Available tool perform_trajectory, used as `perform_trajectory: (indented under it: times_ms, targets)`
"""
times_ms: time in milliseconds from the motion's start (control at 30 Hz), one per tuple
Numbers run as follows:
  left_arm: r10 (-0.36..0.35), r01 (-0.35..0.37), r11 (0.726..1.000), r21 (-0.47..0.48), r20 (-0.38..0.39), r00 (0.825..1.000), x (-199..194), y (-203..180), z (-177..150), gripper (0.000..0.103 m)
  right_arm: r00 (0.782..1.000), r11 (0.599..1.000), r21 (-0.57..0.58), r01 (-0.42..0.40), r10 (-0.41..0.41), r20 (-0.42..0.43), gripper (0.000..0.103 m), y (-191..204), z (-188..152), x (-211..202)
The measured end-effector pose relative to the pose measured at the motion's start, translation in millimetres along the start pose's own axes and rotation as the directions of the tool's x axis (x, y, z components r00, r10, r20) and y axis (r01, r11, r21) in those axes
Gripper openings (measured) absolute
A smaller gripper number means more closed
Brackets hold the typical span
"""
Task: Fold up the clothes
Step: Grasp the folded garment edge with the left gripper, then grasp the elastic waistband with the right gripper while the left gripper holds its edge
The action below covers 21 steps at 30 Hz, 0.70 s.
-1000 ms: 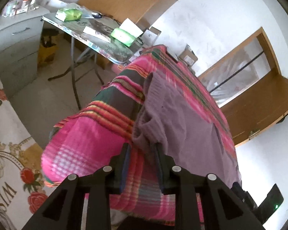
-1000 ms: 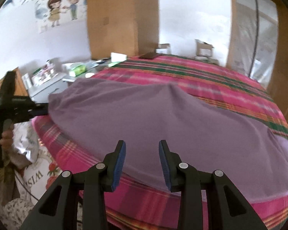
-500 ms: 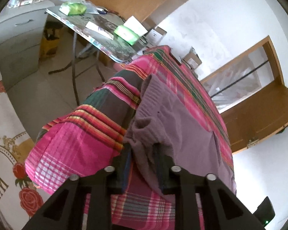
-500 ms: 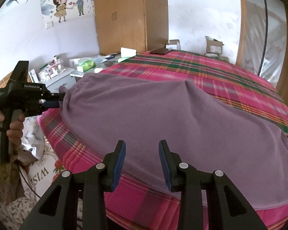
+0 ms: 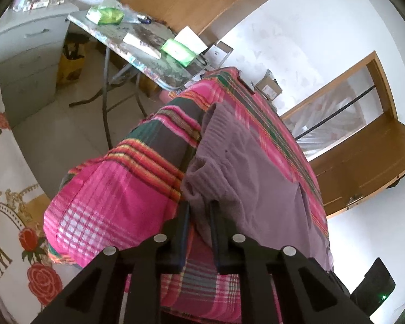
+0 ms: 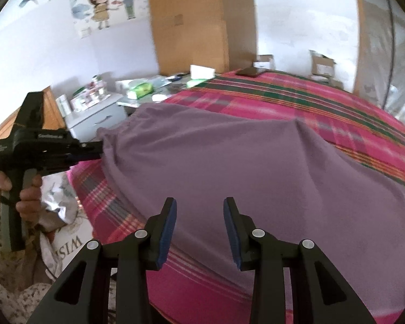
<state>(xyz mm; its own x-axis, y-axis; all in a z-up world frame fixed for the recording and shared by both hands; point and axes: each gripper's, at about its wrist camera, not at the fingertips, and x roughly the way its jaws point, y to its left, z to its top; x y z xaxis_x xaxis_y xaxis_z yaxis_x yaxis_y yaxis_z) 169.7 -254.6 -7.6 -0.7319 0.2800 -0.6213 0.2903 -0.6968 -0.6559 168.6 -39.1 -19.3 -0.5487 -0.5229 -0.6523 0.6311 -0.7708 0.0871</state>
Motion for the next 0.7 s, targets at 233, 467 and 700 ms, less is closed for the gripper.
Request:
perform_trajectory:
  times_ms: [233, 467, 700]
  targets:
    - [-0.002, 0.002, 0.999, -0.038, 0.0, 1.0, -3, 8, 1, 0.015, 0.981, 0.976, -0.1, -0.194, 0.192, -0.033, 0.037, 36, 30, 31]
    - [0.002, -0.002, 1.0, -0.025, -0.013, 1.0, 1, 5, 3, 0.016, 0.945, 0.927, -0.193, -0.321, 0.302, -0.122, 0.037, 75, 46, 70]
    - [-0.018, 0.017, 0.999, -0.031, -0.025, 1.0, 5, 3, 6, 0.024, 0.977, 0.961, -0.176, -0.213, 0.204, -0.063, 0.003, 68, 54, 68]
